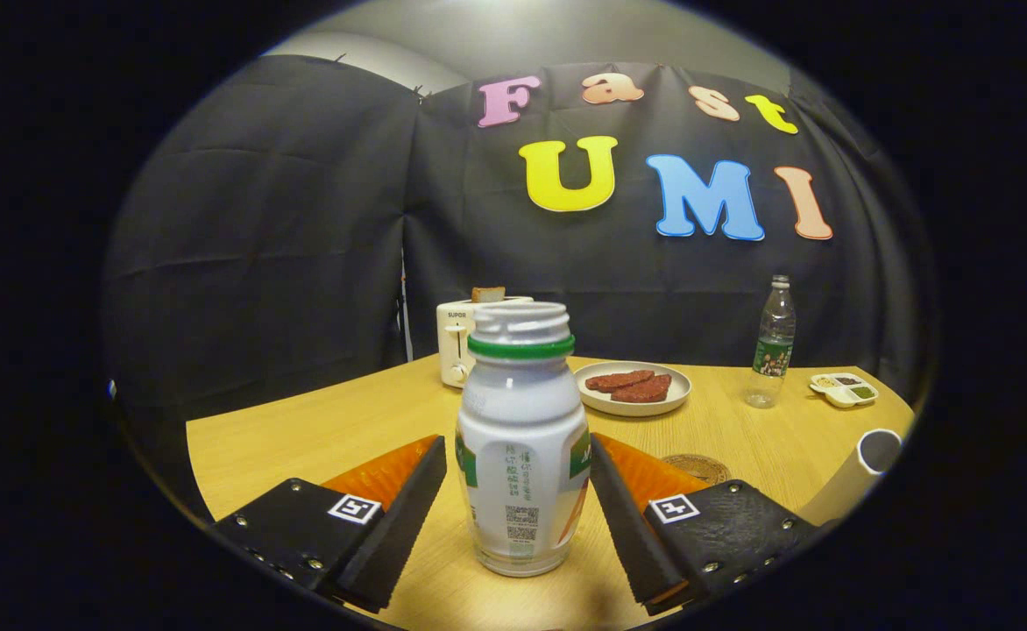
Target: Take the bottle from table, then pour the juice into the cup, finally place the bottle on the coaster
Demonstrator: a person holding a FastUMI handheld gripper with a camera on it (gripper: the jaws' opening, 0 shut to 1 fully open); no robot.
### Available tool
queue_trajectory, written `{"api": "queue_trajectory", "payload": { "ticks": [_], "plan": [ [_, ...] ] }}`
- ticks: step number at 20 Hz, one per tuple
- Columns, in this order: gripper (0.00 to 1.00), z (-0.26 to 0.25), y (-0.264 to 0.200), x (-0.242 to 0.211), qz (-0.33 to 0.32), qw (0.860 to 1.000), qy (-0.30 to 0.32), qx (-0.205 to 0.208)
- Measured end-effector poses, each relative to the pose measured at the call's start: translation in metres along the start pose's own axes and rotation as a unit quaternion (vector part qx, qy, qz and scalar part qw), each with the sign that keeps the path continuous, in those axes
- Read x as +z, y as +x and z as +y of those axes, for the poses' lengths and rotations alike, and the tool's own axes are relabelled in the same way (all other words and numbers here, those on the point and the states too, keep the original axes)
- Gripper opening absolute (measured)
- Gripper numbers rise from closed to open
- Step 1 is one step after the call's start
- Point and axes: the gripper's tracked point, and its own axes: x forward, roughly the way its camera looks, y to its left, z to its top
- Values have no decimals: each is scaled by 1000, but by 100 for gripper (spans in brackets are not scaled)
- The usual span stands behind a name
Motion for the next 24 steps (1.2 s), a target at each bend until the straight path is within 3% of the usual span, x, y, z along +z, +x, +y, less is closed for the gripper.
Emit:
{"api": "queue_trajectory", "payload": {
  "ticks": [4,7,9,15,20,24],
  "plan": [
    [79,-3,4,-5,-6,1000,14,-11],
    [77,-10,1,-3,-17,999,22,-31],
    [72,-11,4,-4,-20,999,26,-26],
    [72,-19,-11,20,-61,994,86,-17],
    [72,-28,-21,54,-112,976,184,-3],
    [71,-36,-27,80,-152,951,268,11]
  ]
}}
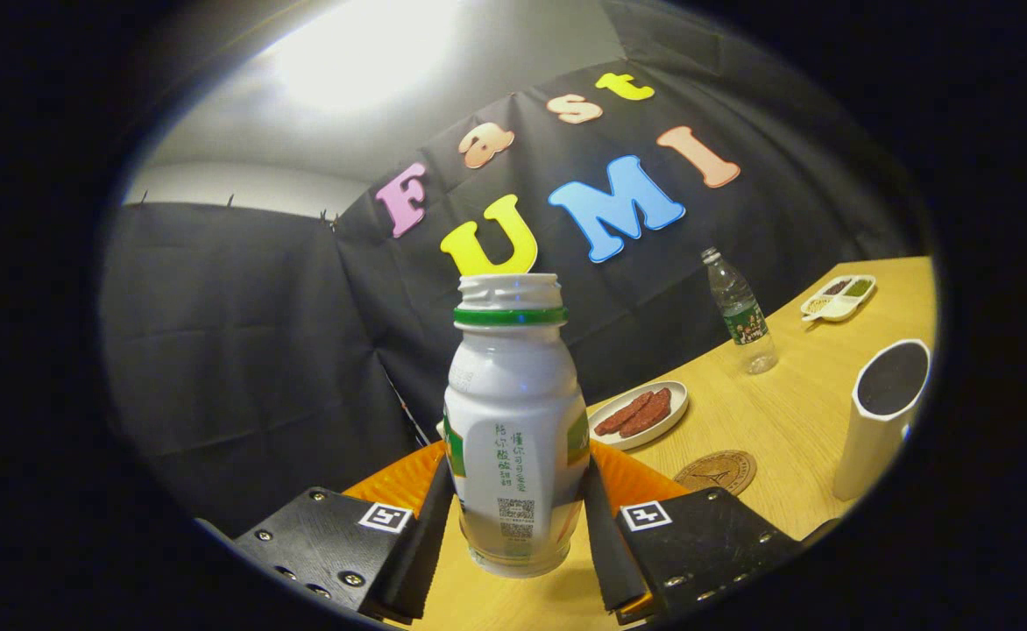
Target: Take the bottle from table, then pour the juice into the cup, finally place the bottle on the coaster
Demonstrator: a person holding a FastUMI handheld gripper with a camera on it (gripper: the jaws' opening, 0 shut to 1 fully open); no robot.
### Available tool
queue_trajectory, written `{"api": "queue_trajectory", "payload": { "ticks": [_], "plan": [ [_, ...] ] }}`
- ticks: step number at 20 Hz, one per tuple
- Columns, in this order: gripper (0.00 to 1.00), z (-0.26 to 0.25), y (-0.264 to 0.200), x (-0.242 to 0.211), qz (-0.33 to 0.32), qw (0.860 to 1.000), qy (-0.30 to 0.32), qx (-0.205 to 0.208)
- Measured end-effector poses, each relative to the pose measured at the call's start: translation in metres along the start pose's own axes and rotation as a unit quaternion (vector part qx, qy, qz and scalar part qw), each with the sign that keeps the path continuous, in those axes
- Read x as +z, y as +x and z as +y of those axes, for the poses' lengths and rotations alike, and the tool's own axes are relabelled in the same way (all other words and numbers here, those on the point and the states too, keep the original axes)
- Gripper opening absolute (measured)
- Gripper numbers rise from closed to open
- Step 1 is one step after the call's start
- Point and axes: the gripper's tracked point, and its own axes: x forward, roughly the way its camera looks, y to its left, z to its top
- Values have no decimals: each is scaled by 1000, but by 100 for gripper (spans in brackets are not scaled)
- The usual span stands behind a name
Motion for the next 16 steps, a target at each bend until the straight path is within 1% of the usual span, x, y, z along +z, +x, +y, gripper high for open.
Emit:
{"api": "queue_trajectory", "payload": {
  "ticks": [4,7,16],
  "plan": [
    [71,-5,1,18,-27,996,82,4],
    [71,-19,-2,27,-40,991,127,-5],
    [71,-61,-8,41,-63,966,249,-28]
  ]
}}
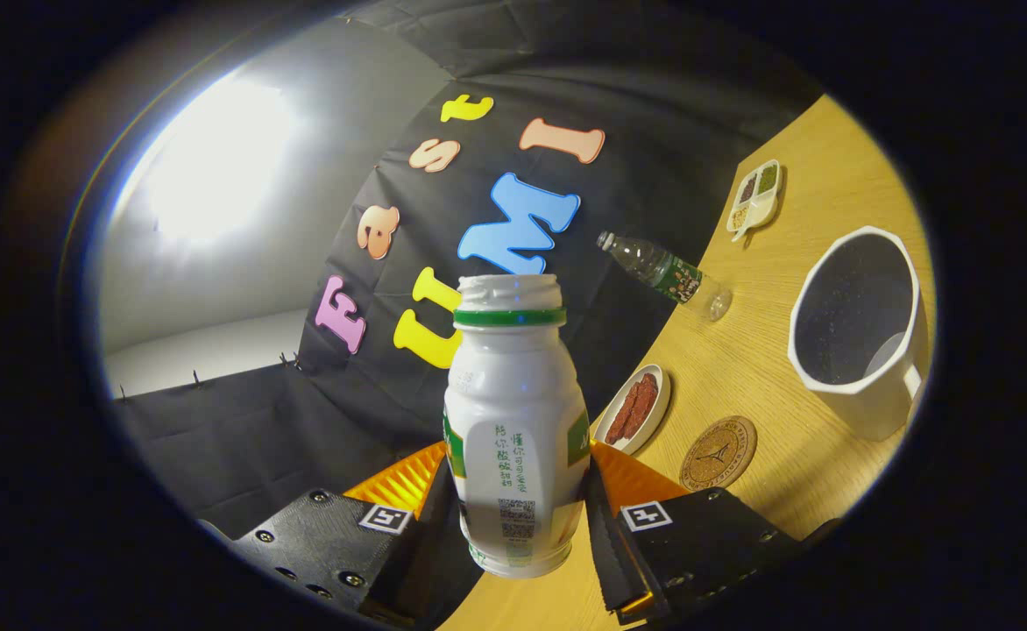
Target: Take the bottle from table, then pour the juice into the cup, finally place the bottle on the coaster
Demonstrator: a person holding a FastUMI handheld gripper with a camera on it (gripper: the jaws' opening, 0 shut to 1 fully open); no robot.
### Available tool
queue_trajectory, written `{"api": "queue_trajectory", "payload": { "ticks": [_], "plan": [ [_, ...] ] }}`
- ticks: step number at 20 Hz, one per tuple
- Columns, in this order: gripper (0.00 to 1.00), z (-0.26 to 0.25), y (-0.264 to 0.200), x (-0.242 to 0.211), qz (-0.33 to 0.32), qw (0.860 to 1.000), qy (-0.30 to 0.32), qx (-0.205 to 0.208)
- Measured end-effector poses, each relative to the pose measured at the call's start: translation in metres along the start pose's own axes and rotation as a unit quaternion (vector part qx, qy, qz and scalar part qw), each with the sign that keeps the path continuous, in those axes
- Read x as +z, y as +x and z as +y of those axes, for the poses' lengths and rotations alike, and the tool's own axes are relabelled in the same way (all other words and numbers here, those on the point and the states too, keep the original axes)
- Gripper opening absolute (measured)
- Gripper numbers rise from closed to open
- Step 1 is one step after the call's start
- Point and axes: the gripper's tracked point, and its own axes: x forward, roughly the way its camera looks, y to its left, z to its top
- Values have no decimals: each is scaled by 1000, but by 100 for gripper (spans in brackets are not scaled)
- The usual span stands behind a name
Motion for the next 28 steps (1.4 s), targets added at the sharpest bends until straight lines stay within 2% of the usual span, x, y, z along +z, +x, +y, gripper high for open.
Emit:
{"api": "queue_trajectory", "payload": {
  "ticks": [5,16,28],
  "plan": [
    [71,-11,-7,9,-14,998,63,-3],
    [71,-1,-13,29,-39,989,144,22],
    [71,15,-18,41,-44,978,201,45]
  ]
}}
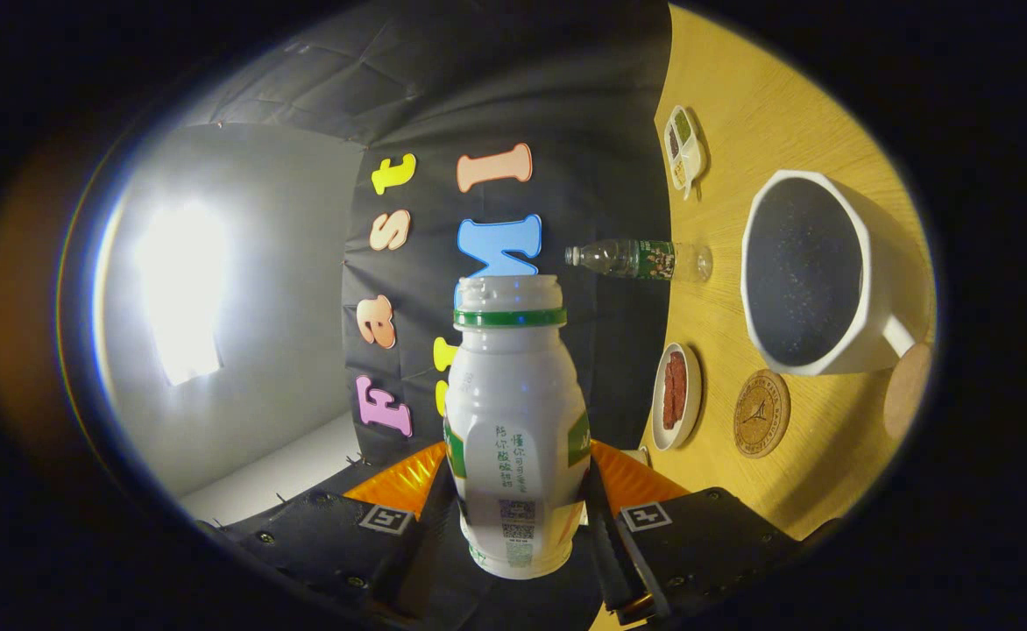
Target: Take the bottle from table, then pour the juice into the cup, finally place the bottle on the coaster
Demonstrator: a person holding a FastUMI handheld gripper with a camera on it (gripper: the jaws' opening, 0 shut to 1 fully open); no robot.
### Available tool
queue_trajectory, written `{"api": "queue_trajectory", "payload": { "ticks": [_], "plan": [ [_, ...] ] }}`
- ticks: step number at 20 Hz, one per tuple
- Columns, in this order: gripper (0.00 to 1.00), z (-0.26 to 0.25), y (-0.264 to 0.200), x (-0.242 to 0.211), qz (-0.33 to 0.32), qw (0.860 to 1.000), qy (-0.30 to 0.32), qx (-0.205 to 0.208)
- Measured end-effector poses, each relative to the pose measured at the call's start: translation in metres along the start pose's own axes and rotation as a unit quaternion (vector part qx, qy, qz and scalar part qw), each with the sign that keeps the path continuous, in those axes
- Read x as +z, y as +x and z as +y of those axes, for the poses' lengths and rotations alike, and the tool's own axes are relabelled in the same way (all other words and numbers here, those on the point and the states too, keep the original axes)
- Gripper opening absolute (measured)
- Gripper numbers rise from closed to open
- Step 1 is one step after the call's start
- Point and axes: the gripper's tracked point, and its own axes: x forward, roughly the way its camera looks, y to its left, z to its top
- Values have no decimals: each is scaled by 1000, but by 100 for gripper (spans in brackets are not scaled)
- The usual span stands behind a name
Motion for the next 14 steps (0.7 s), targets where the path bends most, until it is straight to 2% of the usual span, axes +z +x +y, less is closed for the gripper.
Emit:
{"api": "queue_trajectory", "payload": {
  "ticks": [14],
  "plan": [
    [71,16,6,-8,1,998,53,25]
  ]
}}
